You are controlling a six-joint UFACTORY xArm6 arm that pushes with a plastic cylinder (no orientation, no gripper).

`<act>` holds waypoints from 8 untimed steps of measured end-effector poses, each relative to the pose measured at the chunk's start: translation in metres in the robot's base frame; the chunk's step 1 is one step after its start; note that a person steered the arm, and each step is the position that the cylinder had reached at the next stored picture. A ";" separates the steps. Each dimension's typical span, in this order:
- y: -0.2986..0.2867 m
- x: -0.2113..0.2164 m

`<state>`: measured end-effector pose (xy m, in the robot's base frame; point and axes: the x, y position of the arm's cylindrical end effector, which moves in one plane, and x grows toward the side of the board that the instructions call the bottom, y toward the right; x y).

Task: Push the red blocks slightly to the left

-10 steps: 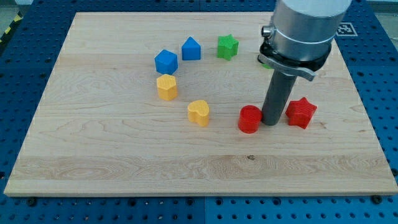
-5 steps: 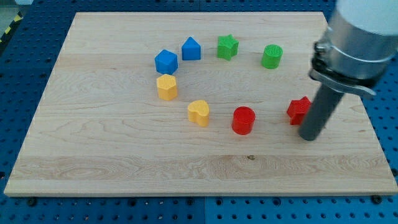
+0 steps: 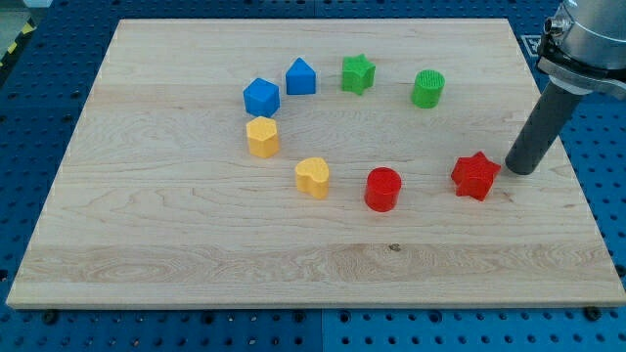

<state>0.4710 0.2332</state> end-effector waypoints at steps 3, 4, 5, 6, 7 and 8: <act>-0.016 0.006; -0.026 0.019; -0.031 0.028; -0.032 0.031; -0.045 0.040; -0.060 0.043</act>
<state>0.5144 0.1735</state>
